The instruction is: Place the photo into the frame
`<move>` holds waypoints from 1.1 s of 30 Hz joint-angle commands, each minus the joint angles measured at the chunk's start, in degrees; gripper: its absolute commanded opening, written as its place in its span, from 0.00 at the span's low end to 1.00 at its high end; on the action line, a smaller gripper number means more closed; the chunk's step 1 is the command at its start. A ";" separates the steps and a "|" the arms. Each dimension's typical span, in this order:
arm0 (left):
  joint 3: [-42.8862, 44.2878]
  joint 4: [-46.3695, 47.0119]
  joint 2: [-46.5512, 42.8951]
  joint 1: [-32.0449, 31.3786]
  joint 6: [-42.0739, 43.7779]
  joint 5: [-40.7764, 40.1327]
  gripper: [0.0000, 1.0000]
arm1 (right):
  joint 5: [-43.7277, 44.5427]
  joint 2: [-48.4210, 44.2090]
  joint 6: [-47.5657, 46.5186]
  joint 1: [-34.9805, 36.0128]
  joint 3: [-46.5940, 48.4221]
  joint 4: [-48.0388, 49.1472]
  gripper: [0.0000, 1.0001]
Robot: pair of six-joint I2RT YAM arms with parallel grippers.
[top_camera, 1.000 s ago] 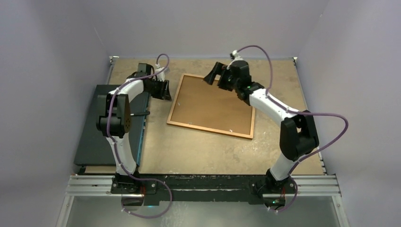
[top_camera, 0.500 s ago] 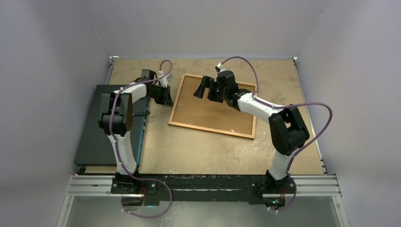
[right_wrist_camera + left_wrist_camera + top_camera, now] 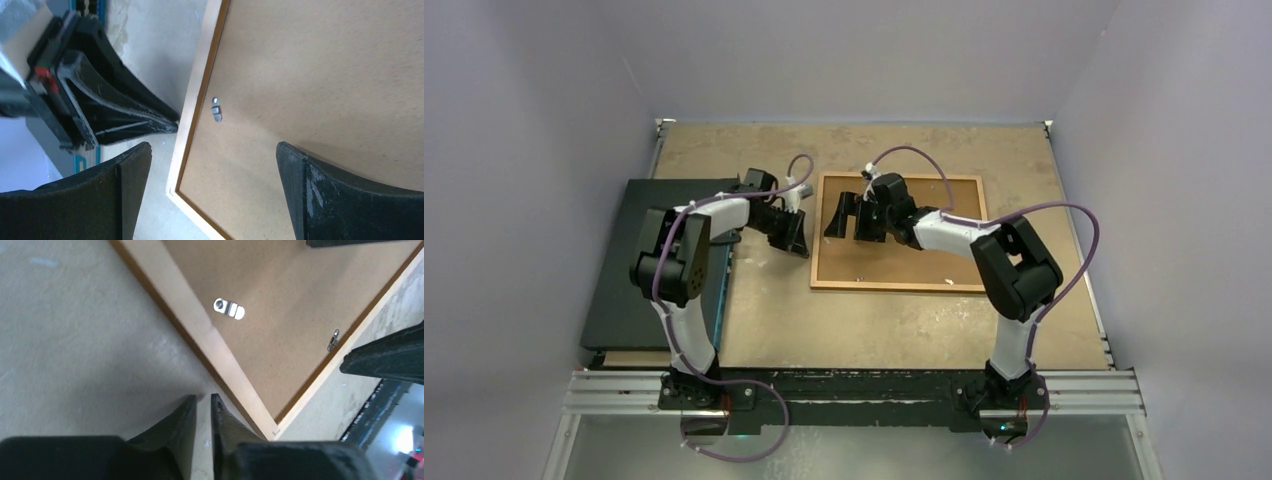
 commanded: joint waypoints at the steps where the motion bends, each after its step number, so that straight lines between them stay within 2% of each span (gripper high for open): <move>1: 0.77 -1.43 -3.24 4.44 -1.59 2.17 0.22 | -5.22 0.25 -2.27 0.34 -1.44 5.82 0.95; 6: 3.16 0.80 -3.45 5.75 -5.15 8.26 0.48 | -7.78 2.33 -2.49 0.32 -1.12 8.23 0.89; 8: 3.18 3.57 -2.92 5.23 -7.48 9.87 0.52 | -8.40 3.50 -2.24 0.39 -0.30 8.90 0.88; 11: 3.90 5.92 -1.05 4.08 -8.99 10.47 0.51 | -9.25 5.41 -1.99 0.33 0.66 9.97 0.84; 13: 4.05 7.60 0.49 3.54 -10.21 10.81 0.47 | -9.73 6.31 -1.90 0.37 0.75 10.87 0.81; 18: 4.29 8.43 3.92 3.15 -10.76 10.69 0.27 | -10.41 7.62 -1.17 0.38 -0.41 13.96 0.79; 22: 4.03 8.53 5.27 2.93 -10.36 10.56 0.16 | -11.09 8.46 -0.80 0.34 -1.10 16.09 0.78; 28: 3.65 9.17 6.39 2.84 -10.45 9.87 0.07 | -13.92 10.53 -0.79 0.40 -0.04 17.42 0.70; 33: 3.11 9.13 6.50 2.84 -10.10 9.21 0.05 | -16.20 11.99 -1.06 0.39 0.81 17.46 0.65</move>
